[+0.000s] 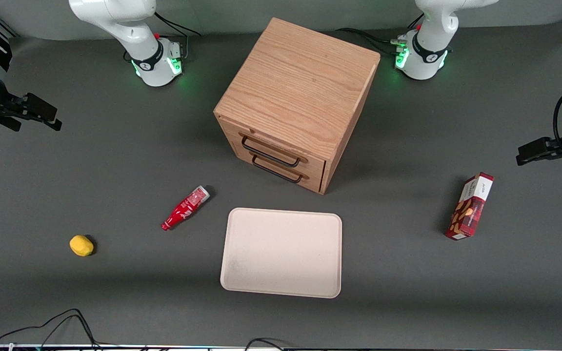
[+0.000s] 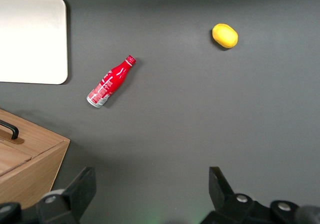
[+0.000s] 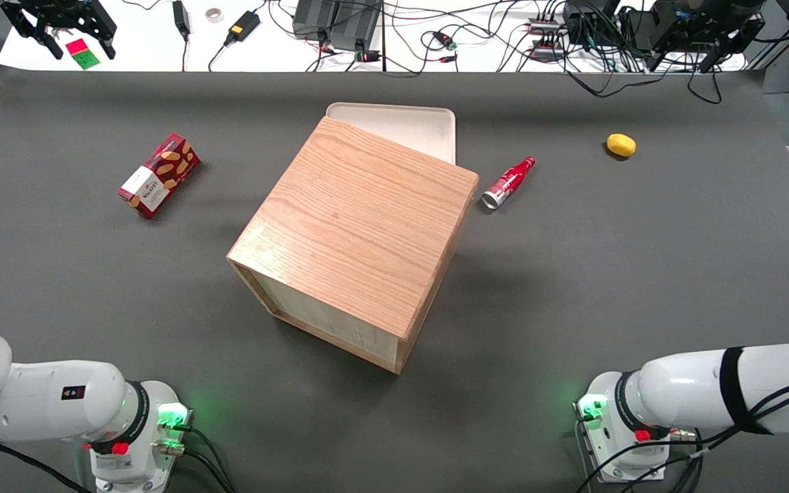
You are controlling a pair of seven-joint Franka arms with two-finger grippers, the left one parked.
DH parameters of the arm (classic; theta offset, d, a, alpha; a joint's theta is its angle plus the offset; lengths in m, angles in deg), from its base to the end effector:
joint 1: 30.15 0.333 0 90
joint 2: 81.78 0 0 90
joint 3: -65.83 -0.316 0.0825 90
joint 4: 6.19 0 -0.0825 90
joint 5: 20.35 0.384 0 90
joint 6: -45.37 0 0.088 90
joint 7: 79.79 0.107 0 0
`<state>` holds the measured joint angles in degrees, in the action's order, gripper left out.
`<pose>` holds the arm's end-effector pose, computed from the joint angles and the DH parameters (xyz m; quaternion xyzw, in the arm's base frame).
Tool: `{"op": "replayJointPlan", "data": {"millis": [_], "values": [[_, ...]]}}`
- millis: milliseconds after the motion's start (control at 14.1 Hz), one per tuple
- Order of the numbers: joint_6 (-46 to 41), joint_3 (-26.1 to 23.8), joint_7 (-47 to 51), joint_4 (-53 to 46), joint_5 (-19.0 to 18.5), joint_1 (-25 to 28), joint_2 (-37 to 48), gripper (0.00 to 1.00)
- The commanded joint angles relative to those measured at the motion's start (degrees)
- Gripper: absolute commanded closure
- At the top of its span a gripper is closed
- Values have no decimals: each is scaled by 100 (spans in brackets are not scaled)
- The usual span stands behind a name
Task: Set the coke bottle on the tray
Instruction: 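Move the right gripper down toward the red Coca-Cola bottle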
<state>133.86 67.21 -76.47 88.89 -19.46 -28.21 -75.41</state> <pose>0.5165 0.0060 0.6400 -0.9997 0.0238 0.0022 0.0090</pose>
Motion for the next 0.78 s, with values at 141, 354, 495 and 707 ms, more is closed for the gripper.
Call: {"op": "replayJointPlan", "data": {"millis": [141, 354, 495, 707], "values": [[-174, -24, 203, -182, -37, 18, -126, 0], [-148, -172, 274, -226, -2, 35, -319, 0], [-60, -541, 930, -366, 7, 18, -600, 0], [369, -884, 2125, -429, 60, 26, -1092, 0]]}}
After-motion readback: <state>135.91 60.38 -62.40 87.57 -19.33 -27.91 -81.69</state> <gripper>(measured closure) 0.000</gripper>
